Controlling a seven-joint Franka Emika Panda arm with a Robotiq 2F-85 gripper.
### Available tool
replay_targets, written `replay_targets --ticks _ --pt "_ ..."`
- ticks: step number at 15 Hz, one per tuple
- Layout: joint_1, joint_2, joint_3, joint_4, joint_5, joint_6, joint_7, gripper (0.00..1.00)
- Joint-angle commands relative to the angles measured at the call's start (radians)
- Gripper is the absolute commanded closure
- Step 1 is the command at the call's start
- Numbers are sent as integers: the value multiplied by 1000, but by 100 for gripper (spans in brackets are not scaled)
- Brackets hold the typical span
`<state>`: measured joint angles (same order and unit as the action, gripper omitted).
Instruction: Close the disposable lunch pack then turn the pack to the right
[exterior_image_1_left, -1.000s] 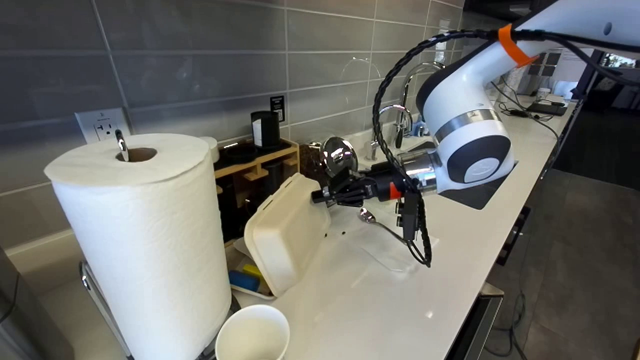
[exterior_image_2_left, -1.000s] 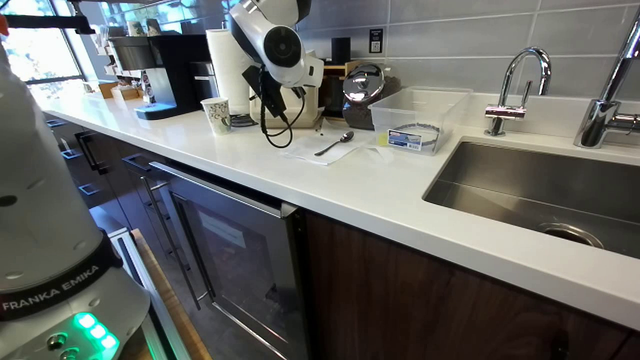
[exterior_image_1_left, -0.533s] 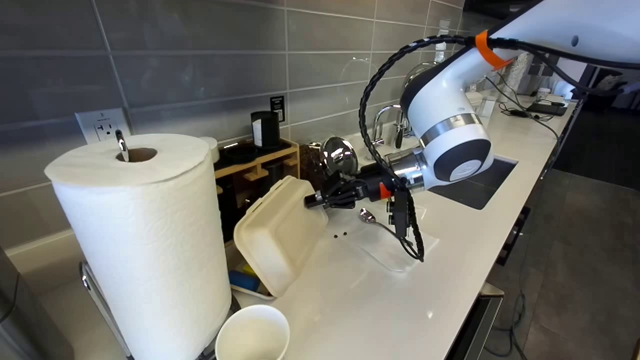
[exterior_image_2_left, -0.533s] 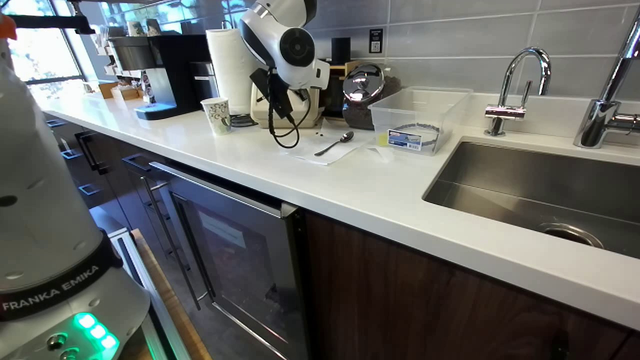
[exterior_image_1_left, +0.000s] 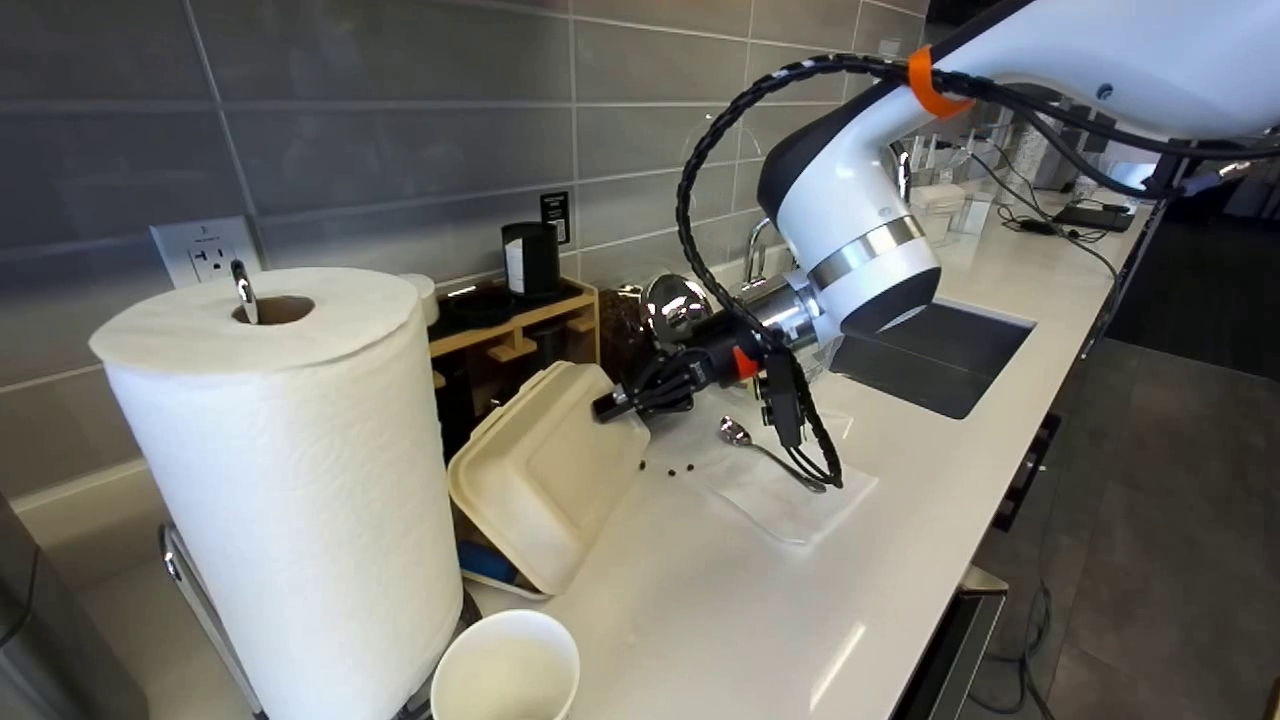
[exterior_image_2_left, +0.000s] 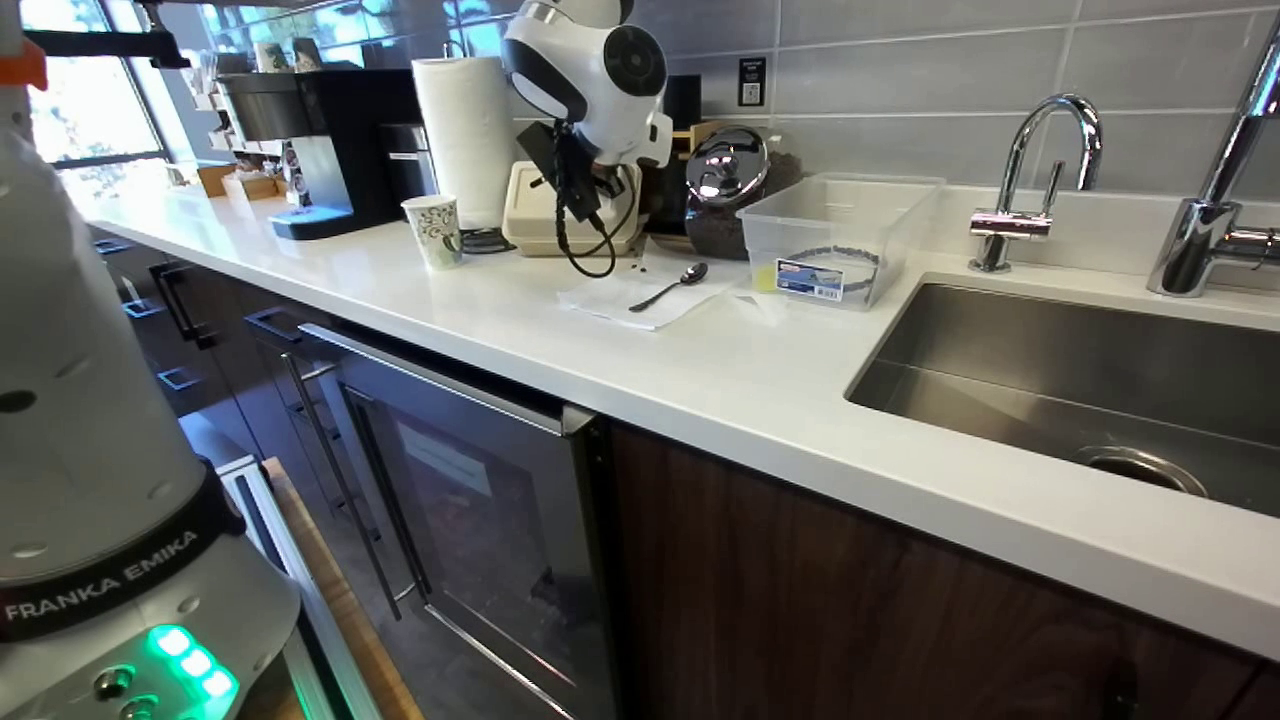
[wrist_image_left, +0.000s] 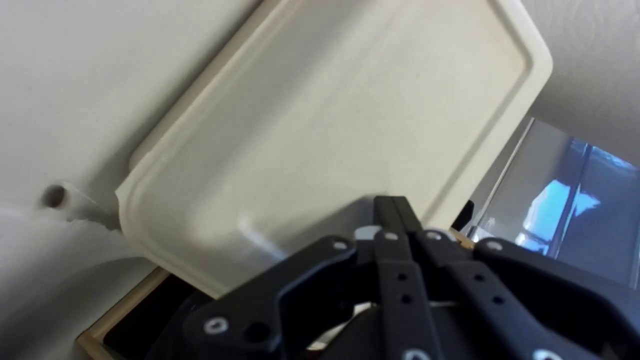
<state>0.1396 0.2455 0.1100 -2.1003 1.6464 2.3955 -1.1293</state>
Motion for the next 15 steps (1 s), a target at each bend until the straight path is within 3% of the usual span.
replay_targets --ticks 1,15 --pt "17 55 -14 86 -182 2 159 100" --pt "27 202 22 311 -848 -39 647 100"
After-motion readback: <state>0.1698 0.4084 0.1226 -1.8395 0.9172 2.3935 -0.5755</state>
